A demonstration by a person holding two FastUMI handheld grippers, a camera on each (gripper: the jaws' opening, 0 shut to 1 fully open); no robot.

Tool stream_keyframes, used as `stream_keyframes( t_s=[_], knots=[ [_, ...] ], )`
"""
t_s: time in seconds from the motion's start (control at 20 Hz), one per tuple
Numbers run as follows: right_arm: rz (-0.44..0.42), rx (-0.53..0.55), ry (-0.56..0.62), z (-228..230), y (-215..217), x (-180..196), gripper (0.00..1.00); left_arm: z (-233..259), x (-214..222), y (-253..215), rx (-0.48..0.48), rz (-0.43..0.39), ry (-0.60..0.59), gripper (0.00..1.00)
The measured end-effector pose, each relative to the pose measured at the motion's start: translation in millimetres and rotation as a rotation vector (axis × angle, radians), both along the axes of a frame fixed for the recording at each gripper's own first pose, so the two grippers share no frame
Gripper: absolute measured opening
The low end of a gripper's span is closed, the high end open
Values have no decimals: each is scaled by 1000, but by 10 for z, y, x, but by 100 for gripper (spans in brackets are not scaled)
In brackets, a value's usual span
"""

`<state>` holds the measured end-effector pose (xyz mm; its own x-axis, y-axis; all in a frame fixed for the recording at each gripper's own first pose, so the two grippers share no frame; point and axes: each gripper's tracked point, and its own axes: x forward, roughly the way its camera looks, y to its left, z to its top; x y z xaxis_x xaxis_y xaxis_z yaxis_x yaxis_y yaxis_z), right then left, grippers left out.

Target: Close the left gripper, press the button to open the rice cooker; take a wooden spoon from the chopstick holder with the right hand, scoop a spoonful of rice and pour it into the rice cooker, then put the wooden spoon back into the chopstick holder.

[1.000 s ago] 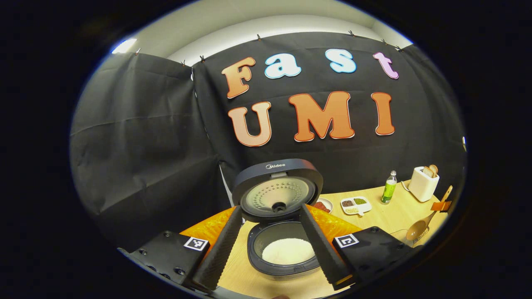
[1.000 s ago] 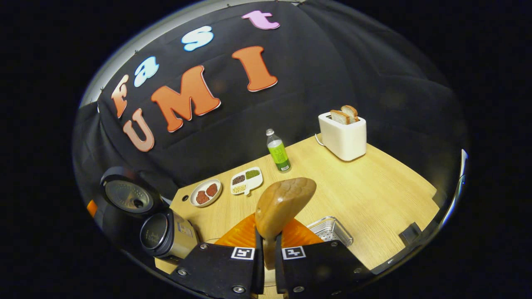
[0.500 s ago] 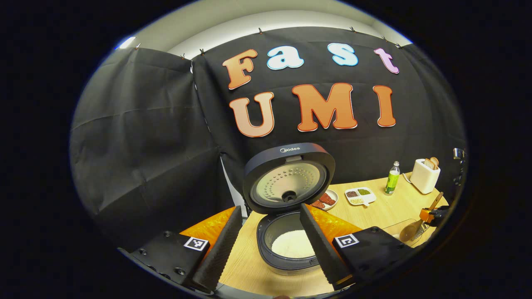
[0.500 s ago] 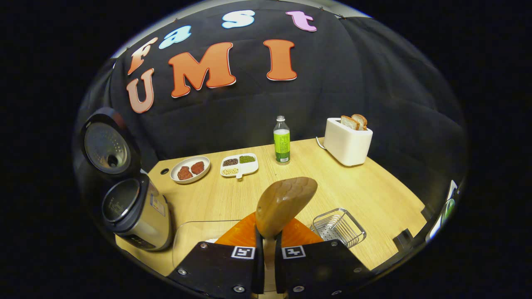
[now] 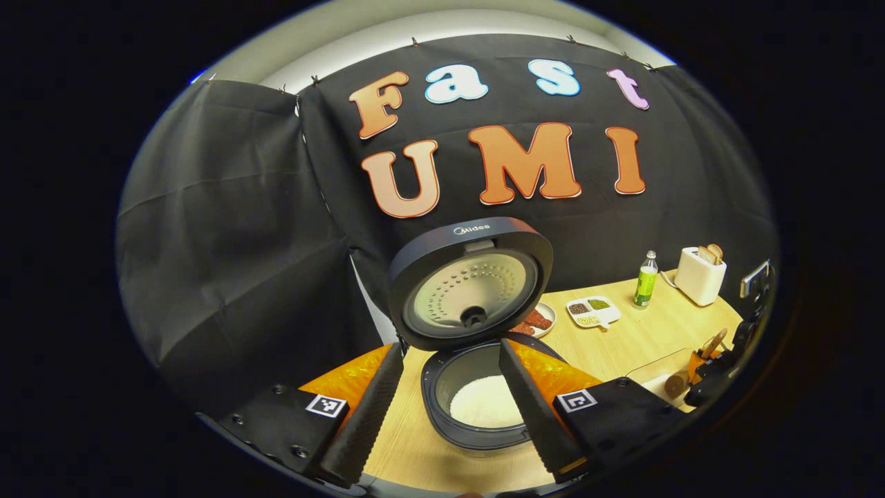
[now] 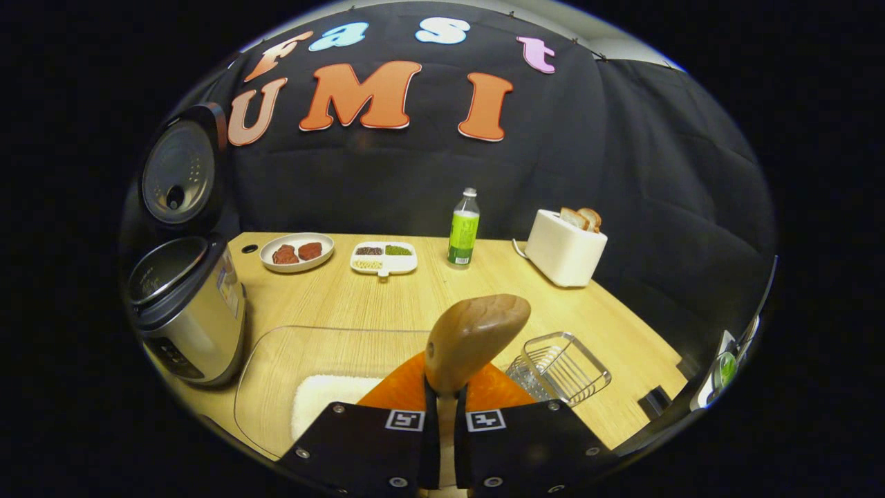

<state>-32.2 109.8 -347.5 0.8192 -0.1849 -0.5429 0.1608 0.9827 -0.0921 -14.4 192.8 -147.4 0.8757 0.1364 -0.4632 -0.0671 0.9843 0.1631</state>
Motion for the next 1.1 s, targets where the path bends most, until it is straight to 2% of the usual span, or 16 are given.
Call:
stream_keyframes(
  t_s=[0.05,0.25,0.45,0.6,0.9,1.1],
  knots=[
    [-10,17,-7,-10,-18,33,8,-16,15,-15,-2,-6,3,95],
    [-35,140,25,-38,92,-5,8,-62,46,-47,-8,-19,5,95],
    [20,202,47,-27,402,-35,8,-123,24,-37,-24,-7,21,95],
    [17,277,70,-35,571,-24,8,-138,0,20,-21,3,25,95],
    [-90,578,188,-164,689,11,8,-164,-47,167,-19,30,34,95],
    [-65,594,195,-136,753,11,7,-182,-64,227,-31,45,39,95]
  ],
)
